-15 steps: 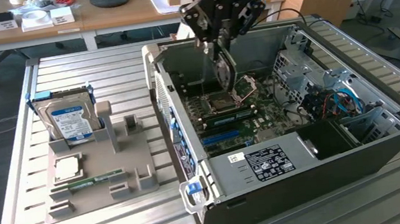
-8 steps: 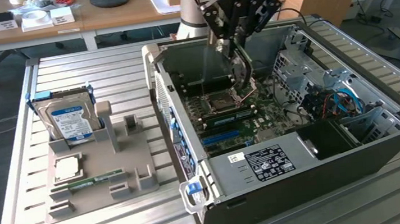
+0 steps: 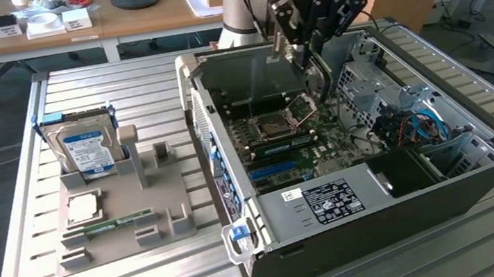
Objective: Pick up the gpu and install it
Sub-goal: 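Pick up the gpu and move the gpu toward the slot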
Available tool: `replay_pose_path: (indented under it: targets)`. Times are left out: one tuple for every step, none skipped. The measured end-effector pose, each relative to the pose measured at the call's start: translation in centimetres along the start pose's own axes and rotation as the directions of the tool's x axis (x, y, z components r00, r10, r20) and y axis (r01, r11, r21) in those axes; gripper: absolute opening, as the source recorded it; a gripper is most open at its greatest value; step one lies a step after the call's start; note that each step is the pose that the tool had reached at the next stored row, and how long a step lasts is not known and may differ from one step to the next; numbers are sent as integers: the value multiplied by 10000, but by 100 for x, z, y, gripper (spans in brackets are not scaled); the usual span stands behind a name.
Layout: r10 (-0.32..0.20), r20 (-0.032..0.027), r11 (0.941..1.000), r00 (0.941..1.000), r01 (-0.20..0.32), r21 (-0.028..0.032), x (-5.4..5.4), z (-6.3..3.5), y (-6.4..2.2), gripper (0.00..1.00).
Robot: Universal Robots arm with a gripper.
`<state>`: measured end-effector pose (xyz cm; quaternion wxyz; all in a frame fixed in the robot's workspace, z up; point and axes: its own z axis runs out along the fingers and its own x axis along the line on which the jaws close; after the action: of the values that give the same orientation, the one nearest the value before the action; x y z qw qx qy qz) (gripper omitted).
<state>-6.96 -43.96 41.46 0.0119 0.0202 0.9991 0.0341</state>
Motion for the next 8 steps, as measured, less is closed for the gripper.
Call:
replay_pose_path:
  targets:
    - [-1, 0, 10000, 10000, 1, -2, -38, 1, 1, 27]
    - [0, 0, 10000, 10000, 0, -4, -75, 2, 3, 27]
    - [0, 0, 10000, 10000, 0, -6, -118, 3, 5, 27]
    - [0, 0, 10000, 10000, 0, -8, -159, 4, 6, 27]
    - [0, -1, 10000, 10000, 0, -9, -199, 5, 8, 27]
    - [0, 0, 10000, 10000, 0, -10, -239, 6, 10, 27]
    - [1, -1, 10000, 10000, -1, -12, -279, 7, 11, 27]
    - [0, -1, 10000, 10000, 0, -14, -319, 8, 13, 27]
